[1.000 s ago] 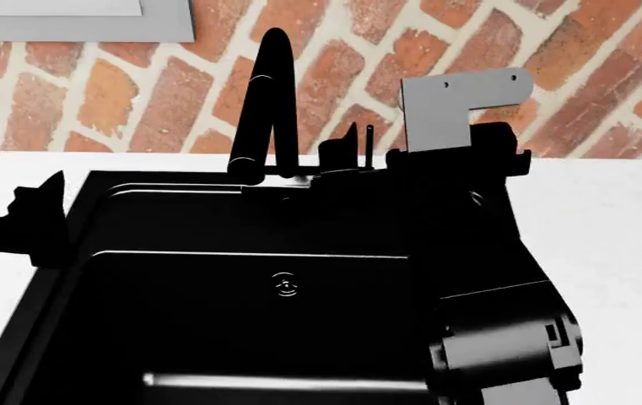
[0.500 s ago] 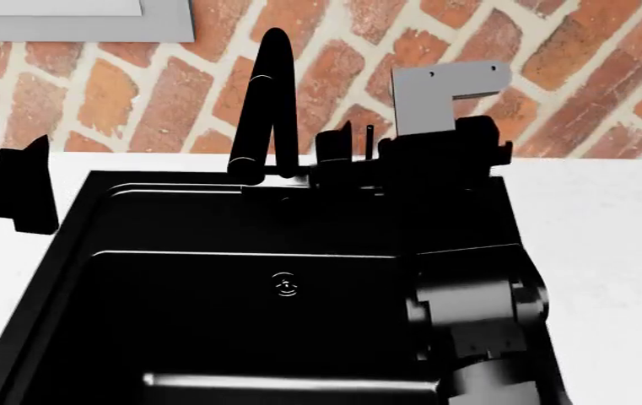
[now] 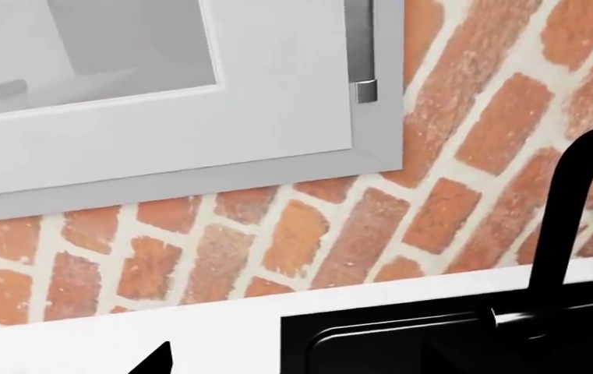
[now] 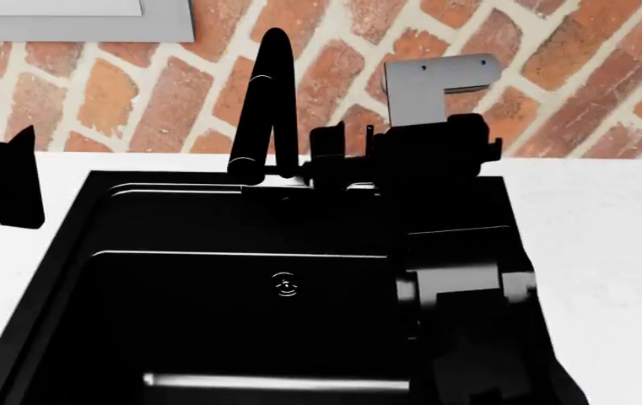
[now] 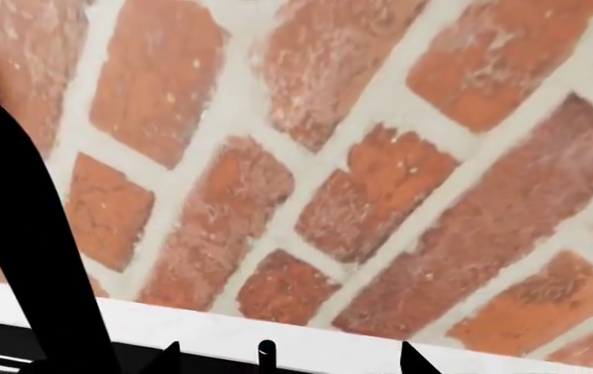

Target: Pick the pan and sponge and place them into the sink. Then turn on the water.

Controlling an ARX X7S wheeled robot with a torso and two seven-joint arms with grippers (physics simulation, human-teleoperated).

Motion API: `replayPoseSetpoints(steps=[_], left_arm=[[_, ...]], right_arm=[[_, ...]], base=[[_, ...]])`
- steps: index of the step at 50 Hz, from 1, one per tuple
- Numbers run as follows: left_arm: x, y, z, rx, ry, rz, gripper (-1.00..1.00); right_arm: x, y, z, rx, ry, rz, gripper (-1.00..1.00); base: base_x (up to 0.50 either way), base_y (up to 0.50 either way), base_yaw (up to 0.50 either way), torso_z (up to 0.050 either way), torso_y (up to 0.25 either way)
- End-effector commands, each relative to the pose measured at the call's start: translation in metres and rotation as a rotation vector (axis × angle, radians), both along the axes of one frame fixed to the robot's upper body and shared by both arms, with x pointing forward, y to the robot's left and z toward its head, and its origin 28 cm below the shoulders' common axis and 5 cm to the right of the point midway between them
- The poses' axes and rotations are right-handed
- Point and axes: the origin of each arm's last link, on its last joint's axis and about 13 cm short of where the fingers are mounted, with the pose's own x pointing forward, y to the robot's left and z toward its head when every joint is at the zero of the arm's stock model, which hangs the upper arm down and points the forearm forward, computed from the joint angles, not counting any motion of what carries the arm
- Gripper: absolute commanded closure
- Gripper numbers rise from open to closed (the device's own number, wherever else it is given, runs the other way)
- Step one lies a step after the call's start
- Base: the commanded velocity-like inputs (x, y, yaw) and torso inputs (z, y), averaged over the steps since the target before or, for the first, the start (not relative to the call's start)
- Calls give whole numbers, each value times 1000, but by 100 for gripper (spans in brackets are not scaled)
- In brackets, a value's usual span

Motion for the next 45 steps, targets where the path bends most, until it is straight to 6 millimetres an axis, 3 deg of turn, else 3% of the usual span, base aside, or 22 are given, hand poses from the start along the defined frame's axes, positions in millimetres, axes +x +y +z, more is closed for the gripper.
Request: replayPoseSetpoints(steps=[1,16,37,45], left_arm=[[2,-3,2,-3,-16,-7,-100],[1,0,2,33,-21,5,-100],[4,-4,4,10,-45,13,-100],[2,-2,2,16,-37,15,-100]], right_arm=[[0,3,0,4,14,15,-100],[0,4,1,3,14,12,-100],[4,3,25,15,-65,-20,-100],[5,2,24,12,-60,-21,-100]], base=[[0,0,0,0,0],[0,0,0,3,-52],[0,0,0,9,-97],[0,0,0,0,0]])
